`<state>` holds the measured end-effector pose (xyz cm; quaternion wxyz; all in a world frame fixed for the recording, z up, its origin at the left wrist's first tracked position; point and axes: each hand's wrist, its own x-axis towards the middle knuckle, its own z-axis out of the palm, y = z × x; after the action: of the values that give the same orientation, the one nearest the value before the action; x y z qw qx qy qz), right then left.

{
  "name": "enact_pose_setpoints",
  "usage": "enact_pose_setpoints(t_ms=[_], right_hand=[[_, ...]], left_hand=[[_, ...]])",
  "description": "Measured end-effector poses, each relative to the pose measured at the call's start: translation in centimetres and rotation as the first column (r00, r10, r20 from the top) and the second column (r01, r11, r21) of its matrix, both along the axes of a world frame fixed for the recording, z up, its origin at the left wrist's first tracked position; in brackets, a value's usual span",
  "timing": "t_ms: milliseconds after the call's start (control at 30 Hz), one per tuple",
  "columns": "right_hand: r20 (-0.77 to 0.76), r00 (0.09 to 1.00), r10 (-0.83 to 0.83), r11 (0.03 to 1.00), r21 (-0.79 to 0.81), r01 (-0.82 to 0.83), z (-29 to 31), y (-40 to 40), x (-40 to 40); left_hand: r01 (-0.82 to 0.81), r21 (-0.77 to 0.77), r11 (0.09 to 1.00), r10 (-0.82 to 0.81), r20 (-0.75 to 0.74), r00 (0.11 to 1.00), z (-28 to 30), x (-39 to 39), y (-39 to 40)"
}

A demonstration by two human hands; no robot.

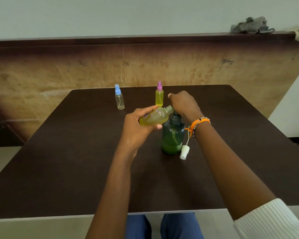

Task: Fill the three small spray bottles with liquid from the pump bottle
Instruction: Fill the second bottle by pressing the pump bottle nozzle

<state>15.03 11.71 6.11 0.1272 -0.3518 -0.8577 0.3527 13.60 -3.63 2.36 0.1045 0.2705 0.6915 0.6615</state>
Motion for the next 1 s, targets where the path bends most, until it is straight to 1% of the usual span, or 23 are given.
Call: enact_pose_setpoints(t_ms=[100,167,233,267,367,433,567,733,900,1000], right_hand=[[0.024,1.0,-0.001,0.997,0.074,0.0,0.6,-0.3,0.3],[0.063,0.998,0.009,0.989,0.148,-0.018,1.3,-0.6,0.4],[0.078,0.997,0.013,0.981,0.19,-0.027,1.7,-0.7,0.4],[0.071,0.997,0.01,0.982,0.187,-0.023,1.6,-0.6,0.3],[0.032,0.999,-0.02,0.997,0.078,0.017,0.7,-0.5,0.3],[0.03,0.999,-0.028,0.998,0.053,0.026,0.3,-0.5,0.3],[0.022,0.999,-0.031,0.996,0.09,0.029,0.3,-0.7,0.3],[0.104,0.995,0.003,0.987,0.161,-0.02,1.5,-0.5,0.2],[0.103,0.995,0.011,1.0,0.019,-0.013,0.5,-0.1,0.3],[0.096,0.995,0.0,0.999,0.035,-0.003,0.7,-0.2,0.7]], left_hand=[[0.003,0.016,1.0,-0.003,0.014,1.0,0.1,0.0,-0.1],[-0.002,0.02,1.0,0.002,-0.004,1.0,0.3,0.0,-0.1],[-0.005,0.019,1.0,0.006,-0.018,1.0,0.4,0.1,0.0],[-0.007,0.023,1.0,0.007,-0.018,1.0,0.3,0.1,0.0],[-0.001,0.021,1.0,0.001,-0.008,1.0,0.0,-0.1,-0.2],[0.005,0.014,1.0,-0.005,-0.008,1.0,-0.3,-0.4,-0.3],[0.003,0.013,1.0,-0.003,0.008,1.0,-0.4,-0.5,-0.2],[0.002,0.029,1.0,-0.003,0.016,1.0,0.0,-0.3,-0.1],[0.007,0.023,1.0,-0.007,0.027,1.0,-0.2,0.0,0.2],[0.014,0.03,0.999,-0.015,0.049,0.999,-0.1,0.2,0.3]])
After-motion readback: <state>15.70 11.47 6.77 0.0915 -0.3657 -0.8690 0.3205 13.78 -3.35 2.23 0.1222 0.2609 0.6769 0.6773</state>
